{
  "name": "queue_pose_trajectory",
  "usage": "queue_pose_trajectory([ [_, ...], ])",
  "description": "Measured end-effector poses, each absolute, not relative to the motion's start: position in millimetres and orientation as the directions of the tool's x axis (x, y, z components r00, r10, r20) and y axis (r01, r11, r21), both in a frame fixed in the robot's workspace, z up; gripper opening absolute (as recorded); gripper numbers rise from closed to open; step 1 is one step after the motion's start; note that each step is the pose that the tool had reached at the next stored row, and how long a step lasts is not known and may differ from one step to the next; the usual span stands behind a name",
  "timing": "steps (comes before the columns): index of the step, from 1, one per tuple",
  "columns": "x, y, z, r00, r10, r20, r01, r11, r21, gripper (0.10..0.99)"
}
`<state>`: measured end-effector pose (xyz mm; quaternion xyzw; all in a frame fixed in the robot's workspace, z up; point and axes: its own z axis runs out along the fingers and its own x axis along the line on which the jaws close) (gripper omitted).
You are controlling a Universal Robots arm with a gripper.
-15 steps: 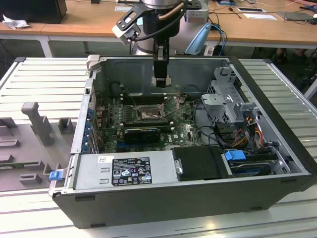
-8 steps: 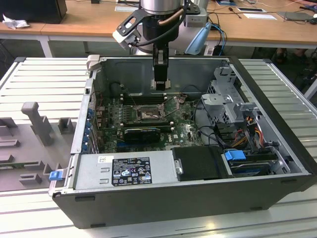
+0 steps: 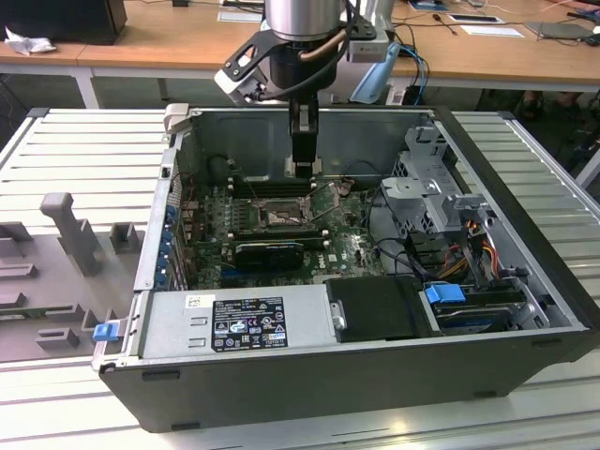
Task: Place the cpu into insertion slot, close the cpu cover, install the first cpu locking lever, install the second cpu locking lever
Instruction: 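Place the cpu into insertion slot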
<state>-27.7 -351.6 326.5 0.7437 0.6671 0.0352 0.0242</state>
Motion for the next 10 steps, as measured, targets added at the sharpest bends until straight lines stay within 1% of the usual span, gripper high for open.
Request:
queue_pose_trajectory([
  [5,-28,-351,320,0.052,0.998,0.020,0.995,-0.054,0.083,0.525],
  [10,-30,-351,310,0.046,0.999,0.020,0.995,-0.048,0.082,0.525],
])
